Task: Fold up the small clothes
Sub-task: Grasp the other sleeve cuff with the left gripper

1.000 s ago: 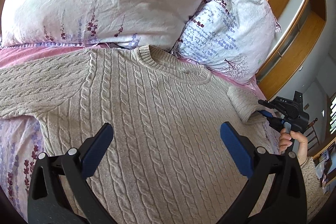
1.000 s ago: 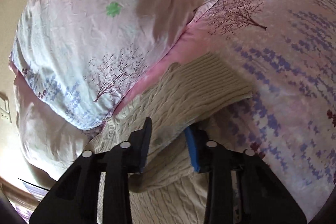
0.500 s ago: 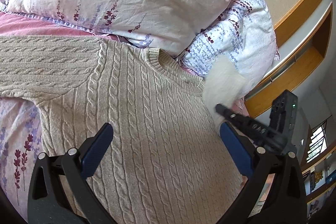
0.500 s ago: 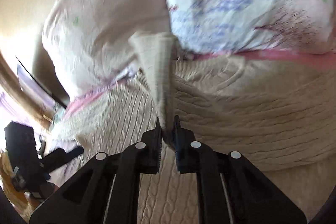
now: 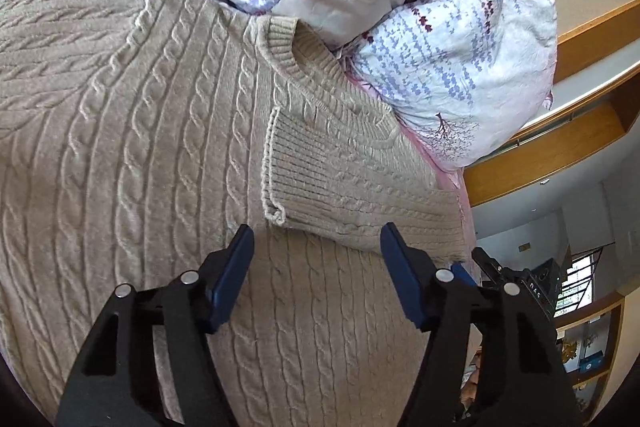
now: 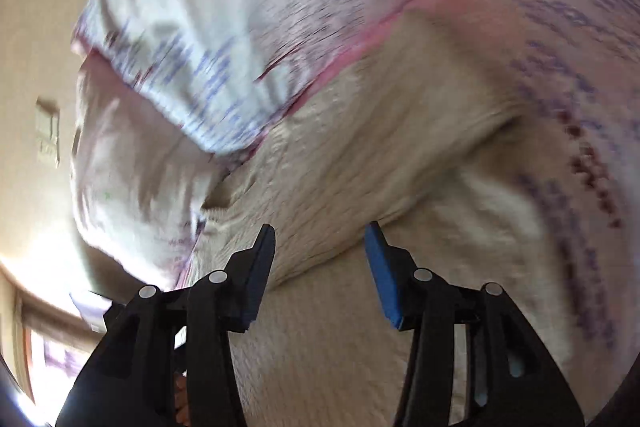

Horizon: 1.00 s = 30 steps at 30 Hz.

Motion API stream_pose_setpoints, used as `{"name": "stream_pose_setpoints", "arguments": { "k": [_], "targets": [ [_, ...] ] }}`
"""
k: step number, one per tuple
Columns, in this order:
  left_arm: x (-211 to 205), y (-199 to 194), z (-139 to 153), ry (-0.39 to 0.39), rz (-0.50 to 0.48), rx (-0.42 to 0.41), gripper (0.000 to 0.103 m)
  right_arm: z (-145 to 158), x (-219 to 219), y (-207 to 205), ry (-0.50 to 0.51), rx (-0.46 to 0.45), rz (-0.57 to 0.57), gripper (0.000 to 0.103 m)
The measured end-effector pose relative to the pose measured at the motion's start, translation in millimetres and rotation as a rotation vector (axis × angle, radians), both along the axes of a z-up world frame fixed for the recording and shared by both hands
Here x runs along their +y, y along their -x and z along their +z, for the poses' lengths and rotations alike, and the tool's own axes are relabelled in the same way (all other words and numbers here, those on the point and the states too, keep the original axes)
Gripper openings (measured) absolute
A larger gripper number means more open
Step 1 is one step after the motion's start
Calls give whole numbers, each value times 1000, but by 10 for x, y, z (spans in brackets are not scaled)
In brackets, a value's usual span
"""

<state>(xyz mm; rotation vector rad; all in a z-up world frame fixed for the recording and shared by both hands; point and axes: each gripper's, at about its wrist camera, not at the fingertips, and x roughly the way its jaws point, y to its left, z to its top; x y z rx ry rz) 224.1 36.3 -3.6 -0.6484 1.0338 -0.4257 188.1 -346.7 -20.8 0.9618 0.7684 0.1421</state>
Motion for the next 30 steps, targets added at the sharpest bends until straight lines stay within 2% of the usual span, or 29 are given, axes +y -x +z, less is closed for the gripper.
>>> {"name": "stream_pose_setpoints", "arguments": {
  "k": [3,6,9,11,13,15,18,20,24,25,27,28,29,30],
  "targets": [
    [-50,-65,-9,-28,16,2,58,-156,-400,43,-62,32,-125,48],
    [-74,-138,-6,-28,30,11,48,-209,-554,-22,-79,21,-169,41],
    [-81,-218,-49,-23,37,34,30,-249,-602,-107,-78,15,-189,30],
    [-109,-273,-65,-32,30,31,8,-305,-611,-149,-72,22,-198,11],
    [-88,-300,-31,-33,29,10,8,-295,-594,-95,-70,2,-198,9],
    [-5,-272,100,-22,26,-44,7,-152,-530,16,-31,-68,-179,9],
    [174,-202,280,-66,64,-121,7,5,-361,65,19,-134,-124,9],
    [292,-185,253,-96,82,-118,7,-47,-242,32,58,-88,-94,9],
    [309,-201,-45,-138,55,-18,8,-329,-165,-42,88,53,-91,9],
    [315,-171,-63,-137,59,-34,11,-332,-162,-25,92,52,-92,9],
    [310,-156,-47,-157,52,-44,12,-225,-123,47,156,76,-101,20],
    [319,-156,-37,-152,53,-42,15,-159,-103,97,188,80,-113,32],
    [330,-155,-25,-147,51,-43,19,-75,-82,164,219,58,-128,38],
    [338,-150,-10,-148,49,-46,22,16,-49,219,260,36,-142,39]
  ]
}}
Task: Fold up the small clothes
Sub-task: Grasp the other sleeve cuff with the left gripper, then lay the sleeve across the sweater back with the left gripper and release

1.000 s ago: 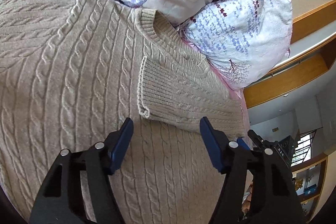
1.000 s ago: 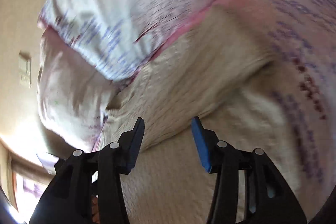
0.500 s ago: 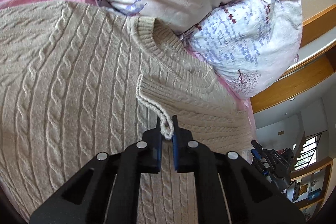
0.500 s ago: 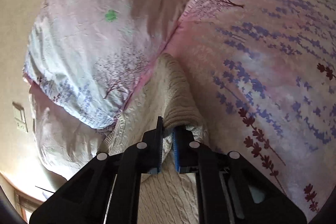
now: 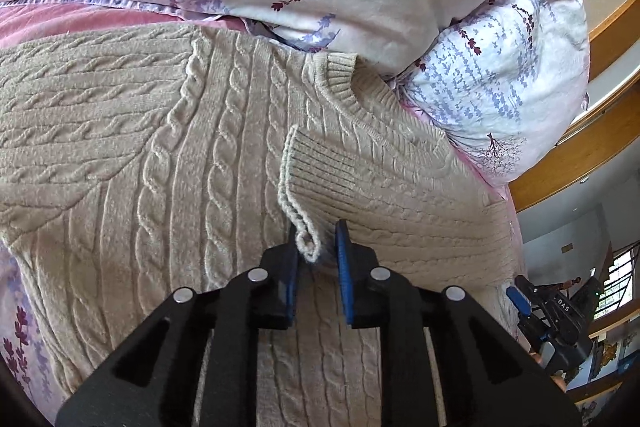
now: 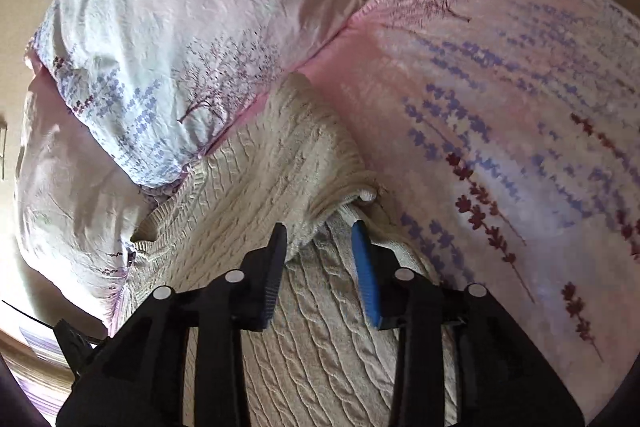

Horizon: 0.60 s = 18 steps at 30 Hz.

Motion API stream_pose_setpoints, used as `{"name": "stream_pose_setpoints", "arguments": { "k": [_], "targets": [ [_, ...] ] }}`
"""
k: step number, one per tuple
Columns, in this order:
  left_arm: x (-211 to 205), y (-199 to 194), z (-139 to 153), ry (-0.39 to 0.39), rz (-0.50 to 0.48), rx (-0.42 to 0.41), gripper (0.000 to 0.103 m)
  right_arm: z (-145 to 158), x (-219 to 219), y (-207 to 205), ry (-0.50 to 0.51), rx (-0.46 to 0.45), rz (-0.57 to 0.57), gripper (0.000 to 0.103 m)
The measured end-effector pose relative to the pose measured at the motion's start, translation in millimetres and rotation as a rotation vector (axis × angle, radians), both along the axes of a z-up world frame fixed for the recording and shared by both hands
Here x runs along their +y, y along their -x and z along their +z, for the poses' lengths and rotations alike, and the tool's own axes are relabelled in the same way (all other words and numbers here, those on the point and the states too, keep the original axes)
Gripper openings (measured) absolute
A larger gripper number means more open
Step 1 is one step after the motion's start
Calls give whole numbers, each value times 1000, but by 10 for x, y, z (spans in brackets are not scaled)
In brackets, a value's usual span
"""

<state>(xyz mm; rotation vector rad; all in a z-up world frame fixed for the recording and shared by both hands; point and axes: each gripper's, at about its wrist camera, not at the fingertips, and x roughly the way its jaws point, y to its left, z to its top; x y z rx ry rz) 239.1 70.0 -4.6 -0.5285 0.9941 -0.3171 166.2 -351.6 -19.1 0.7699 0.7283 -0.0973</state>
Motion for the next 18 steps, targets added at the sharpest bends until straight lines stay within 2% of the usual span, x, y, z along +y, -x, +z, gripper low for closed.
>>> {"name": "stream_pose_setpoints", "arguments": {
  "k": [2,4,6,8,10,13,15,16,18],
  "targets": [
    [59,51,56,-2,9,-15,40,190,131,28,101,-45,15,43],
    [145,112,139,-5,23,-35,50,294,333,-79,160,-64,100,46],
    [278,200,228,0,39,-56,52,319,603,-270,209,-35,216,46],
    [488,342,295,11,66,-73,56,314,913,-436,308,0,300,46],
    [756,511,345,12,117,-86,57,264,1200,-572,434,40,346,49],
    [1233,780,352,17,226,-83,57,80,1472,-662,548,118,419,59],
    [1570,933,317,30,321,-61,57,61,1564,-586,639,94,407,61],
    [1731,973,290,39,364,-48,56,64,1568,-562,640,93,405,61],
    [2050,1067,212,57,474,-9,56,93,1490,-506,563,85,408,65]
  ]
}}
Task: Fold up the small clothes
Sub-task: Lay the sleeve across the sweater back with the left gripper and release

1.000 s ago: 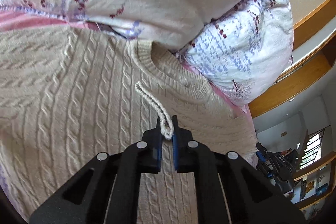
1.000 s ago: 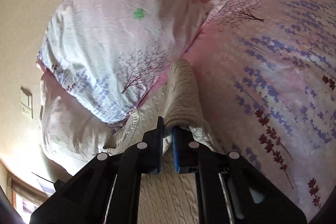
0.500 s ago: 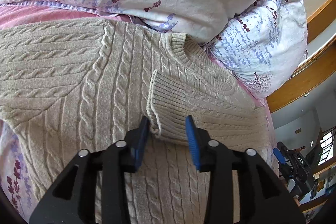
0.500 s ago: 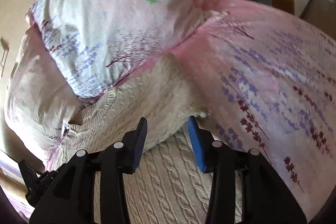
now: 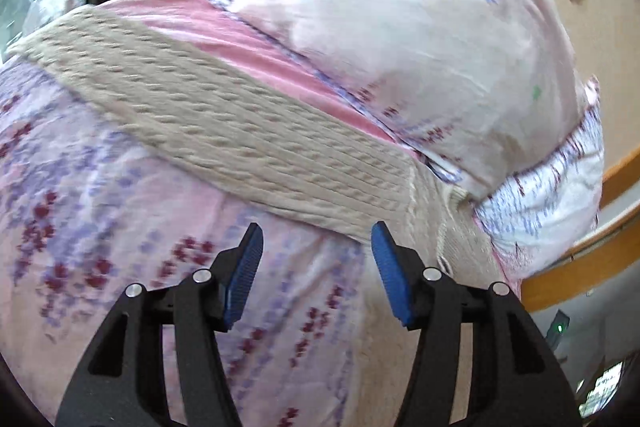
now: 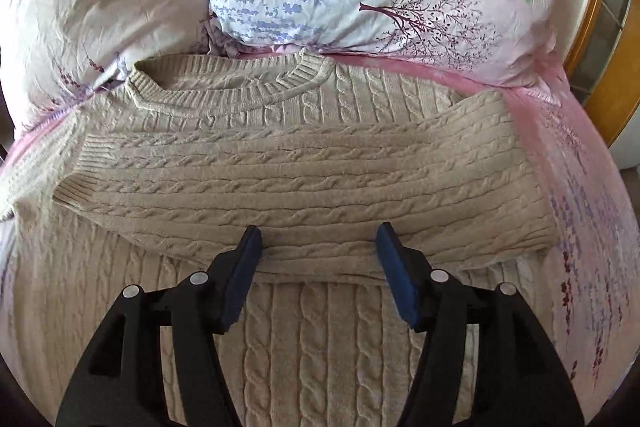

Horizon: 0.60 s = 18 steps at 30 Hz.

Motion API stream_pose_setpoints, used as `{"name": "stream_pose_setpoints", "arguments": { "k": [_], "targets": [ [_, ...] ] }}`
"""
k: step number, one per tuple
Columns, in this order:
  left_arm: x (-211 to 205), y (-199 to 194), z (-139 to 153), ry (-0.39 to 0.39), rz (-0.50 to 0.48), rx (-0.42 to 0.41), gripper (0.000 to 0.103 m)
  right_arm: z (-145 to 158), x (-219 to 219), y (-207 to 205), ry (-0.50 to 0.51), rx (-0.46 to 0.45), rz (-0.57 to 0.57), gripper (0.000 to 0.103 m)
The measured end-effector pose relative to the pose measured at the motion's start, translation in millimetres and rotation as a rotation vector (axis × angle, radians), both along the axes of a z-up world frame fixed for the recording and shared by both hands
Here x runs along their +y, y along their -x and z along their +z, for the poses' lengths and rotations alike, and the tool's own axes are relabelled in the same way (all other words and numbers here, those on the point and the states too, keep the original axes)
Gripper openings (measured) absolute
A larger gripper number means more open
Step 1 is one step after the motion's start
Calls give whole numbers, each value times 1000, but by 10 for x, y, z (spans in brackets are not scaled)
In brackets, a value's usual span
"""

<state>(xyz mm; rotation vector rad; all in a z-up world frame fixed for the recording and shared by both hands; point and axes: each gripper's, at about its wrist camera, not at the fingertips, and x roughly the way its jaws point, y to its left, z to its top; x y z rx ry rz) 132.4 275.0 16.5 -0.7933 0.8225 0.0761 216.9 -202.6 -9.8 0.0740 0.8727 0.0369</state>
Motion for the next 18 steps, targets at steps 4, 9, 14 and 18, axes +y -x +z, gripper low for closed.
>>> {"name": "stream_pose_setpoints", "arguments": {
  "k": [4,9,14,18],
  "targets": [
    [420,82,-171,102,151,39,51,77,-71,107,-75,-9,4,70],
    [556,38,-260,141,241,30,46,105,-64,160,-104,8,16,73],
    [770,-32,-349,202,346,8,27,91,-99,212,-144,20,29,73],
    [905,-36,-459,281,401,-7,11,137,-157,262,-161,1,34,73]
  ]
}}
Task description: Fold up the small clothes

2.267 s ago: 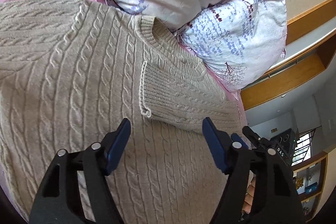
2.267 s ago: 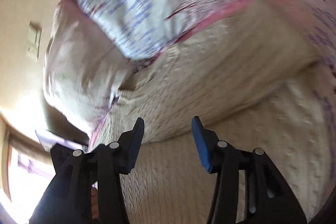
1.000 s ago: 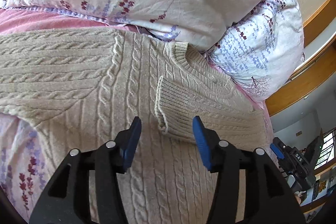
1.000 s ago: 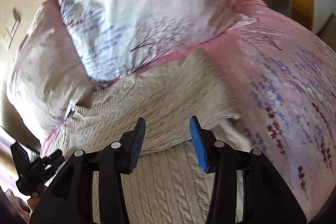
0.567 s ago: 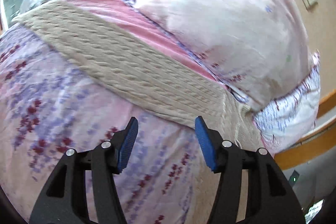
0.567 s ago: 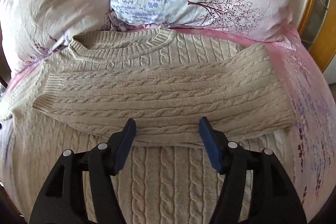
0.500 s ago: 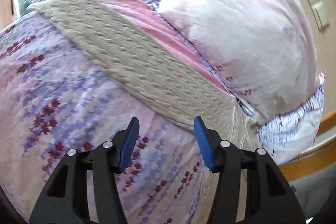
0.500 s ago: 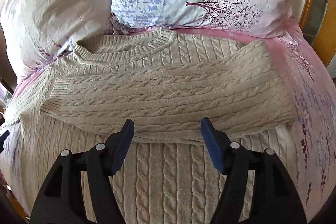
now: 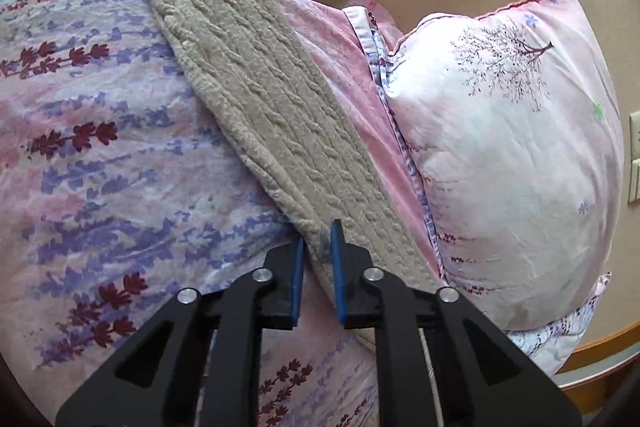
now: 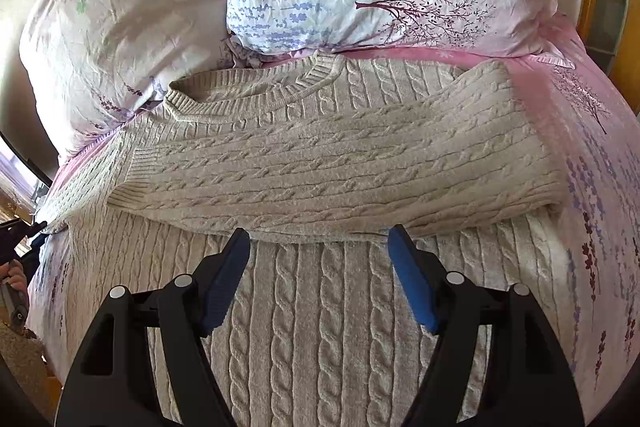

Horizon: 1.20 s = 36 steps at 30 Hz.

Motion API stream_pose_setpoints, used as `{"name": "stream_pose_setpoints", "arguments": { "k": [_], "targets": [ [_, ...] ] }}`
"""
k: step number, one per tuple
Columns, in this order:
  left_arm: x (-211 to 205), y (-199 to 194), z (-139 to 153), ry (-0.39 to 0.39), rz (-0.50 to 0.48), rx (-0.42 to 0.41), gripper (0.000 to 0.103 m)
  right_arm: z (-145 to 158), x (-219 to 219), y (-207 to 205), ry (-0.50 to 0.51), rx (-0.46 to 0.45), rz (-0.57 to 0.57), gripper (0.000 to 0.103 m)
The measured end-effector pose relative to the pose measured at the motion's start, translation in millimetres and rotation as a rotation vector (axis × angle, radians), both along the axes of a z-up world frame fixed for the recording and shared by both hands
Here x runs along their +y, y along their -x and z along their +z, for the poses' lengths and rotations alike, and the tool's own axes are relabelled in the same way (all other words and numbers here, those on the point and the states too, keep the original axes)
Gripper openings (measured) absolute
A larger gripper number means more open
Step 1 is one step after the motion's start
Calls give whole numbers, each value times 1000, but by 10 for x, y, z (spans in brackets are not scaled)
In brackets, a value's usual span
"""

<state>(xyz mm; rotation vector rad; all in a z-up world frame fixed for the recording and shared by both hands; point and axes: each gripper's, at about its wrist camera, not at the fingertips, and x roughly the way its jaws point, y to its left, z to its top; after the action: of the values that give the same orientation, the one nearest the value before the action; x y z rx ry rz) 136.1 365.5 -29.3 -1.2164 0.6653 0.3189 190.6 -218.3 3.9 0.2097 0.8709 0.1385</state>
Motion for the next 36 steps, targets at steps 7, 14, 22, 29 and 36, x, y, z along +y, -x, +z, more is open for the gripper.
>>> {"name": "stream_pose_setpoints", "arguments": {
  "k": [7,14,22,29,36],
  "targets": [
    [-284,-103,319,-11,-64,-149,7,64,-124,30,-62,-40,28,73],
    [-1376,-503,855,19,-352,-402,7,91,-230,118,-83,-59,15,73],
    [-2973,-1007,410,-35,-709,-263,13,-1,-388,180,-92,-39,-17,73],
    [-2690,-891,108,64,-621,-183,43,-41,-498,190,-100,-34,-39,73],
    [-1977,-827,185,19,-354,-131,46,-31,-458,212,-96,-30,-24,73]
  ]
}}
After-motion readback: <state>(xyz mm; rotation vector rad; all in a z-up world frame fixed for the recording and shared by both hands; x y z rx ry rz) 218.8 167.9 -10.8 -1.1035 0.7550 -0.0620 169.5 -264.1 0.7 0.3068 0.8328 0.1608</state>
